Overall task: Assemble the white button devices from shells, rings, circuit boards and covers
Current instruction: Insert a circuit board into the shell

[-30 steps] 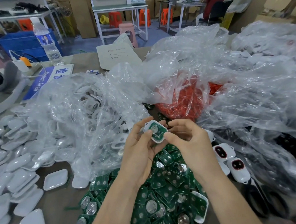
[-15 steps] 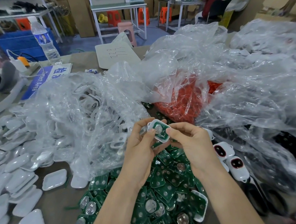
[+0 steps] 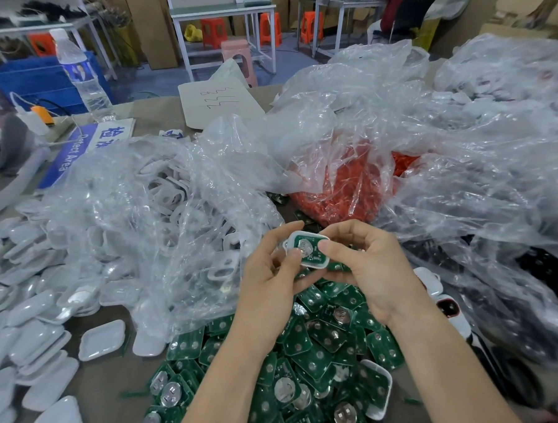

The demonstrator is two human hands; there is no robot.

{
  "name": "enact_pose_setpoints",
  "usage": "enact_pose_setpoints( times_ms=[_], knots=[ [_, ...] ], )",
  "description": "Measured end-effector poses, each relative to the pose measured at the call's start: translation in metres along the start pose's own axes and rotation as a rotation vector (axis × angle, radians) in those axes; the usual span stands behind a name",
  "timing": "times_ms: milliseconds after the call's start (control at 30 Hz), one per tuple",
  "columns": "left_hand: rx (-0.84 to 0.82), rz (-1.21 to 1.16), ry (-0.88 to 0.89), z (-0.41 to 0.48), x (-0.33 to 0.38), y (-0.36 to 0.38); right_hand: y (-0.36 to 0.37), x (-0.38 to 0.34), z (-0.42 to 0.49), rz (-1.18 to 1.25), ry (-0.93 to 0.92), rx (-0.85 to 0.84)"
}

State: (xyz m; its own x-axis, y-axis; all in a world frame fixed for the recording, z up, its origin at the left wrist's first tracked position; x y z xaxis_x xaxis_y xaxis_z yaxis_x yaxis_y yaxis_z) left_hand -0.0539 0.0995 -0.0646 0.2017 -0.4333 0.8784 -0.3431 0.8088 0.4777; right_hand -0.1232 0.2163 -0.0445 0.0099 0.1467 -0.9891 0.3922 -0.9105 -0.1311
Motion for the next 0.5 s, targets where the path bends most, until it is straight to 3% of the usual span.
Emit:
enact_pose_setpoints(
  times_ms=[500],
  knots=[
    [0.008,-0.010,-0.003,-0.0001,-0.0029,0.0016,-0.0001,-0.0014,0.0019,-0.028,-0.005,-0.029]
  ],
)
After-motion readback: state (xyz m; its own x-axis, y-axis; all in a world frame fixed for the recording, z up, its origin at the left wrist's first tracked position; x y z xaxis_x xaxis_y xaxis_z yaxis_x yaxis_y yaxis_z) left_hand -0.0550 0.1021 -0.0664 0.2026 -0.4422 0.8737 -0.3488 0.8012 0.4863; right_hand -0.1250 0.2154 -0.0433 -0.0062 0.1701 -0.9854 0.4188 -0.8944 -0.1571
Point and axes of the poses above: each hand's wrist, its own z-axis towards the middle knuckle, its own y-axis out of the palm, x = y × z, the point moved 2 cm from there along z, towards the middle knuckle, and after that the axes turned 12 degrees about -z, right-handed, at the moved point
